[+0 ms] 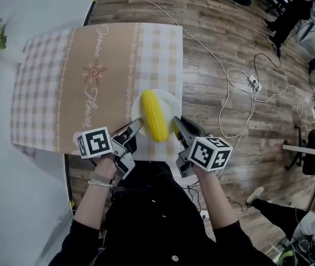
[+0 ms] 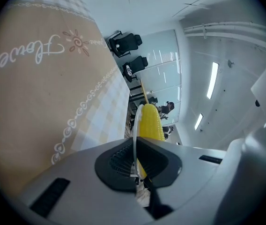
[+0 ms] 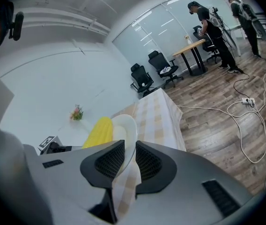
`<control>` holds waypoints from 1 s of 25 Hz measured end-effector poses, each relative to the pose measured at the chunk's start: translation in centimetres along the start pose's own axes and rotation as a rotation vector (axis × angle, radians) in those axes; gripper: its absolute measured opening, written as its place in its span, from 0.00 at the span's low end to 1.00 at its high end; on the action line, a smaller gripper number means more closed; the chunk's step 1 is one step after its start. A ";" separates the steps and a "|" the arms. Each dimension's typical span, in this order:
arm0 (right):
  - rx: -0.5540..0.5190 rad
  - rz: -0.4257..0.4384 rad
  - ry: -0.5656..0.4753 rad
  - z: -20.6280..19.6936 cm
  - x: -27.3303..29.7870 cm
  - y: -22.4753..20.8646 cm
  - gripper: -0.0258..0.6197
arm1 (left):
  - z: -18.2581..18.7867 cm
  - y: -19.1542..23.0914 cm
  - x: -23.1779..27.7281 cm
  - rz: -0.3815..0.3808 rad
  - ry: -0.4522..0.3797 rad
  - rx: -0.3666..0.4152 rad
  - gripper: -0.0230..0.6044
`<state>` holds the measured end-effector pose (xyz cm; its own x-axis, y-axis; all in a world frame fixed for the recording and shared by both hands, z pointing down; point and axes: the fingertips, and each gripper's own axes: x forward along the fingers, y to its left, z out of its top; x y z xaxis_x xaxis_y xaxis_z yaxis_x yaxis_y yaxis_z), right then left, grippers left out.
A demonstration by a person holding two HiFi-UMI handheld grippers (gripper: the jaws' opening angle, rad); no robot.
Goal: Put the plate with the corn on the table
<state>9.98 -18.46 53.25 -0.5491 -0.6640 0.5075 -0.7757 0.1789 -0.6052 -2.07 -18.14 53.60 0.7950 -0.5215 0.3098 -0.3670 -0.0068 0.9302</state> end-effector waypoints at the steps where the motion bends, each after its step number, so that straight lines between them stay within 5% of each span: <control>1: -0.001 -0.007 0.005 -0.1 0.3 -0.2 0.20 | 0.2 0.3 0.2 0.003 0.004 0.004 0.07; 25: -0.031 -0.146 0.094 -2.2 5.4 -4.8 0.21 | 1.7 6.4 4.3 0.109 0.095 0.027 0.07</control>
<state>10.04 -21.36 60.22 -0.4552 -0.6142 0.6446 -0.8578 0.1085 -0.5024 -1.87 -21.85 60.57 0.7915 -0.4371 0.4273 -0.4655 0.0219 0.8848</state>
